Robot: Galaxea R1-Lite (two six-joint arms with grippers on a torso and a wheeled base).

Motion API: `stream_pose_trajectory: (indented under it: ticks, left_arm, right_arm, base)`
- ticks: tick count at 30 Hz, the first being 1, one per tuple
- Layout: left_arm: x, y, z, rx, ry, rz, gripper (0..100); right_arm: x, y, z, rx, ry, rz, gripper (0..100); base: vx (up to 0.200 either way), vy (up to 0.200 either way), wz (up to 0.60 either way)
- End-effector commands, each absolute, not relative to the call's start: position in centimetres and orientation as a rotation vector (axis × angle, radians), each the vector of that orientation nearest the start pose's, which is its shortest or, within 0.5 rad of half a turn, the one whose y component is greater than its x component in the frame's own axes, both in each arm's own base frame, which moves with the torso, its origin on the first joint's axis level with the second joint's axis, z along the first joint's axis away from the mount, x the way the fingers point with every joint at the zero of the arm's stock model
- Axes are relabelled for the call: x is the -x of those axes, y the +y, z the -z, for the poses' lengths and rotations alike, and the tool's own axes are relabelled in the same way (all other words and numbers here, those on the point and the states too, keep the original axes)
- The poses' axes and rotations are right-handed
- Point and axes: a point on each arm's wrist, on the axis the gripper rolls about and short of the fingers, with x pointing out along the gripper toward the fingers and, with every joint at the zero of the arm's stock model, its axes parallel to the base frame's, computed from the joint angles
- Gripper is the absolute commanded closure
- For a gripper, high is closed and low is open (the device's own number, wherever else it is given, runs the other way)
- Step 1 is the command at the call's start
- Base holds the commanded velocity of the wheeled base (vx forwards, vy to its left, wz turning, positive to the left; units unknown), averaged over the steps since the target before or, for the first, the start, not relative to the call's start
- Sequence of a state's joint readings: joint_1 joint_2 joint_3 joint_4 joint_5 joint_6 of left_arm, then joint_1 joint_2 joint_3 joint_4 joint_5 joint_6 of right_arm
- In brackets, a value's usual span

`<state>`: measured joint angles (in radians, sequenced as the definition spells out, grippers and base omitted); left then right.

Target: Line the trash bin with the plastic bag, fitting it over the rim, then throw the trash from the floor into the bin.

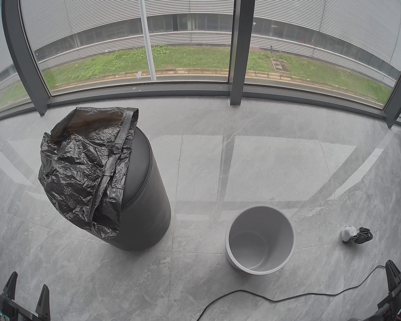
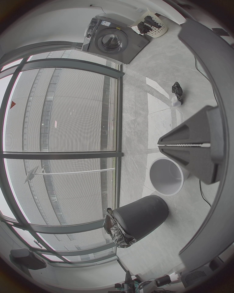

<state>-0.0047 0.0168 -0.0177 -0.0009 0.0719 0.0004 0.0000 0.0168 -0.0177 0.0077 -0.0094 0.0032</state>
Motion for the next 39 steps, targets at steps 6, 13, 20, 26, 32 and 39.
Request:
stream_pose_trajectory:
  ticks: [6,13,20,26,32,39]
  left_arm:
    - [2.3,0.2,-7.5,-0.011,0.011,-0.055,0]
    - [2.3,0.2,-7.5,-0.003,0.002,-0.055,0]
    - [2.3,0.1,-7.5,-0.003,0.008,-0.057,0]
    - [2.3,0.2,-7.5,-0.006,0.006,-0.055,0]
    - [2.2,0.2,-7.6,-0.001,0.015,-0.051,0]
    - [0.2,0.1,-22.7,0.187,-0.222,0.077,0]
  right_arm:
    - [2.3,0.0,-7.6,-0.005,0.008,0.009,100]
    - [2.3,0.0,-7.6,-0.005,0.008,0.009,100]
    - [2.3,0.0,-7.6,-0.005,0.008,0.008,100]
    - [2.3,0.0,-7.6,-0.005,0.008,0.009,100]
    - [2.3,0.0,-7.6,-0.005,0.008,0.011,100]
    - [2.3,0.0,-7.6,-0.003,0.008,0.009,100]
  base:
    - [0.167,0.2,0.0]
    - [0.114,0.114,0.0]
    - [0.0,0.0,0.0]
    - [0.0,0.0,0.0]
    - [0.0,0.0,0.0]
    - [0.0,0.0,0.0]
